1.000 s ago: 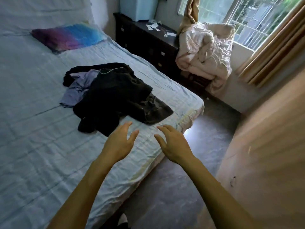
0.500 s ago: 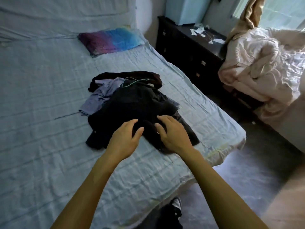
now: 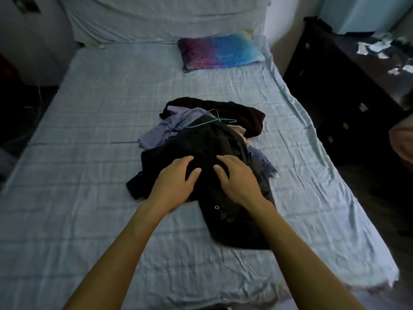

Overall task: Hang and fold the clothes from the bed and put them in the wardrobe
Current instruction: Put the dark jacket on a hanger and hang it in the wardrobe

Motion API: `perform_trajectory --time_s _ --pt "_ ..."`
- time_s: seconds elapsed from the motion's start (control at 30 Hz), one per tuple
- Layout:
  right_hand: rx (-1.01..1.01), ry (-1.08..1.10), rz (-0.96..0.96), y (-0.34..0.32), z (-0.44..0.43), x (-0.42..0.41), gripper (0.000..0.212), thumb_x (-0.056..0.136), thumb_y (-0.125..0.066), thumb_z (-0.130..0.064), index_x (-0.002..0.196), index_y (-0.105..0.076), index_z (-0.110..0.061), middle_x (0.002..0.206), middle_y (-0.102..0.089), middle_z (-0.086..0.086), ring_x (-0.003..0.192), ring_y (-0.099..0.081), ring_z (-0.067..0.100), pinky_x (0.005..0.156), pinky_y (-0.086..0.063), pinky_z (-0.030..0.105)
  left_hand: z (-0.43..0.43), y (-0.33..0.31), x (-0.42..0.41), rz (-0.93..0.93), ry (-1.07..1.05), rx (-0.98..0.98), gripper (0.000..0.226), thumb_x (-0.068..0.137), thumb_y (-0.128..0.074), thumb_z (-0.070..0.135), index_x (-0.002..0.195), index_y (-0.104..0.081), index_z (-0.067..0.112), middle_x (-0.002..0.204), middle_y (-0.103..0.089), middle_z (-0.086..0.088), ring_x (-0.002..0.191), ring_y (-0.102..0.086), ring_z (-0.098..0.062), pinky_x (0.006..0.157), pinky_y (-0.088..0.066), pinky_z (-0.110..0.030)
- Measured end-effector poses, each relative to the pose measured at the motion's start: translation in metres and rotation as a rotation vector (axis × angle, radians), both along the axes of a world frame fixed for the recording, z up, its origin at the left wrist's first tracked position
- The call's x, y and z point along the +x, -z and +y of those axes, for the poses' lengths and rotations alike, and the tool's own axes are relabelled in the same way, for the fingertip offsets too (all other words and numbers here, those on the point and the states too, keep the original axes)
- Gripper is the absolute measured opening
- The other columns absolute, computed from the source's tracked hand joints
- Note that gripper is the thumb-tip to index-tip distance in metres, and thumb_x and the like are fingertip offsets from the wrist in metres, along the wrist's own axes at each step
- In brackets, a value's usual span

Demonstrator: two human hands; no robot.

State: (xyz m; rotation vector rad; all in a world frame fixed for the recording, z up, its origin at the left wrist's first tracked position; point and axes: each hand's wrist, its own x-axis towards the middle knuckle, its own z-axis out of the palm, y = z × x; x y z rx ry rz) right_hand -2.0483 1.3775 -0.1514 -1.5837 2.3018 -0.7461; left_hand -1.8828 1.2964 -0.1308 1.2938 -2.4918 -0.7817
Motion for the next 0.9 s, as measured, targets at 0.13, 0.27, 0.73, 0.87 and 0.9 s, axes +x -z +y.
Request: perform_trajectory --time_s 0.13,0.27,0.73,0.87,0.9 --pt "0.026 -0.022 -0.018 0.008 -0.010 -0.016 0.044 0.098 -0.045 -0.039 0.134 -0.053 -0.015 0.136 -0.053 0.007 0.125 -0.049 0.021 0.105 -0.038 0.035 -0.011 0.006 -0.011 -0.020 -0.003 0.000 0.054 0.096 -0.041 0.047 0.141 -0.039 0.018 0.141 -0.046 -0.005 0.126 -0.047 -0.022 0.101 -0.038 -0.033" --pt "0.073 0.013 0.020 0.013 -0.020 -0.024 0.045 0.098 -0.044 -0.041 0.134 -0.052 -0.017 0.136 -0.053 0.006 0.125 -0.048 0.021 0.105 -0.039 0.036 -0.031 0.020 -0.019 -0.004 0.031 0.047 0.053 0.096 -0.042 0.047 0.142 -0.038 0.019 0.142 -0.044 -0.004 0.127 -0.046 -0.022 0.102 -0.038 -0.034" --pt "0.215 -0.083 0.028 0.050 -0.142 -0.103 0.046 0.098 -0.040 -0.044 0.136 -0.049 -0.019 0.139 -0.050 0.004 0.127 -0.045 0.020 0.106 -0.037 0.038 -0.162 0.056 -0.108 -0.175 0.052 -0.023 0.053 0.097 -0.042 0.043 0.141 -0.037 0.015 0.140 -0.045 -0.009 0.123 -0.048 -0.024 0.101 -0.041 -0.040" --pt "0.235 -0.108 0.007 0.078 -0.186 -0.127 0.047 0.098 -0.040 -0.045 0.135 -0.050 -0.019 0.137 -0.052 0.004 0.124 -0.047 0.021 0.102 -0.039 0.037 -0.212 0.080 -0.151 -0.270 0.042 -0.083 0.050 0.097 -0.042 0.040 0.139 -0.037 0.012 0.136 -0.046 -0.013 0.119 -0.049 -0.030 0.095 -0.042 -0.043" --pt "0.234 -0.110 0.007 0.084 -0.194 -0.132 0.046 0.098 -0.040 -0.044 0.135 -0.050 -0.018 0.136 -0.052 0.005 0.123 -0.048 0.021 0.101 -0.039 0.036 -0.223 0.089 -0.160 -0.288 0.033 -0.099 0.050 0.097 -0.043 0.039 0.138 -0.037 0.012 0.135 -0.046 -0.015 0.118 -0.049 -0.031 0.094 -0.042 -0.044"
